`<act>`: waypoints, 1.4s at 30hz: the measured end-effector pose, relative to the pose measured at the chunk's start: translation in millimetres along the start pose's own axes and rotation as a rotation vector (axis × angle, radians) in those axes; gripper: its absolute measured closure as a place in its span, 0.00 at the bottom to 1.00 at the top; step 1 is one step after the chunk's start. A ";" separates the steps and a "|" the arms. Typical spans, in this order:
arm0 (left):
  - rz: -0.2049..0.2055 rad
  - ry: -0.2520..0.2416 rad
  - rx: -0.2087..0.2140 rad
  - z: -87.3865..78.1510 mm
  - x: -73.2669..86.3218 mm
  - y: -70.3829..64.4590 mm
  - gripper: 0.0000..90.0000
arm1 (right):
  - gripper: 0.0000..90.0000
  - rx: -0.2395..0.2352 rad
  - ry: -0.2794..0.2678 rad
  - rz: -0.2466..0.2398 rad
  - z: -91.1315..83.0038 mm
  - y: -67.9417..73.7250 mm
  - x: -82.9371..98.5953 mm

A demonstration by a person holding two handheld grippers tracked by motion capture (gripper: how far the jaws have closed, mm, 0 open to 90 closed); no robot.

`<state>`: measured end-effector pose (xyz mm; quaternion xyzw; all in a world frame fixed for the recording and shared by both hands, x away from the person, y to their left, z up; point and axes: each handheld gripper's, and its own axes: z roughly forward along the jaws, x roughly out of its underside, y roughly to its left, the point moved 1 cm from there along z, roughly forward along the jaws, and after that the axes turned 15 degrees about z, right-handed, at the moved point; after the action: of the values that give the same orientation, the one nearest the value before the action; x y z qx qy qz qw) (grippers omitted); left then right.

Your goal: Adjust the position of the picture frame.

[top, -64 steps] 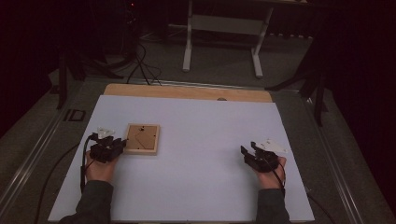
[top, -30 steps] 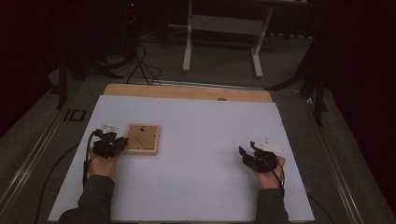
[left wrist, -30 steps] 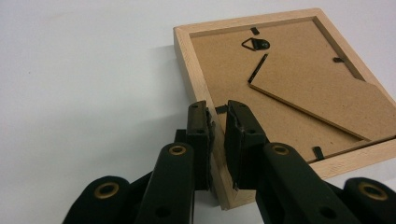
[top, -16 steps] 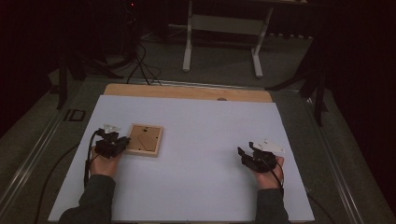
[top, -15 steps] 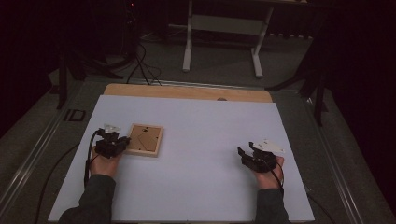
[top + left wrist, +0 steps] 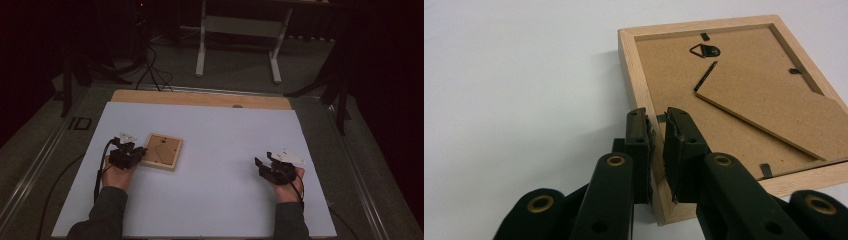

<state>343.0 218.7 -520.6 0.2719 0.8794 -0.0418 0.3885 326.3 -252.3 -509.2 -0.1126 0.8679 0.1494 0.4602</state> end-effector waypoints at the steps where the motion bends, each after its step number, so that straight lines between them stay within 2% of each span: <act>1: 0.004 -0.005 0.003 0.8 -0.8 -1.6 0.90 | 0.51 0.000 0.000 0.000 -0.2 0.0 0.0; 18: 0.100 -0.029 0.074 13.5 -17.3 -23.8 0.90 | 0.51 -0.005 -0.002 0.000 -0.2 1.0 -0.1; 21: 0.112 -0.039 0.103 17.5 -21.9 -29.8 0.90 | 0.55 -0.016 -0.006 -0.008 -0.9 2.0 -0.2; 25: 0.127 -0.047 0.122 20.8 -25.8 -35.2 0.91 | 0.58 -0.026 -0.008 -0.014 -1.1 3.4 -0.3; 28: 0.134 -0.047 0.127 22.3 -28.2 -38.8 0.91 | 0.61 -0.026 -0.007 -0.016 -0.7 3.7 -0.1; 31: 0.166 -0.050 0.130 26.2 -33.8 -46.4 0.91 | 0.67 -0.032 -0.004 -0.024 -0.5 5.1 0.0; 38: 0.195 -0.063 0.134 31.5 -40.0 -57.3 0.91 | 0.76 -0.046 -0.004 -0.031 -1.1 7.6 -0.7; 42: 0.193 -0.081 0.144 33.4 -40.8 -62.0 0.91 | 0.82 -0.048 -0.008 -0.032 -1.7 7.9 -1.1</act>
<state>355.9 138.4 -523.6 0.3807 0.8275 -0.0780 0.4053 322.9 -245.5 -506.1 -0.1371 0.8601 0.1633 0.4634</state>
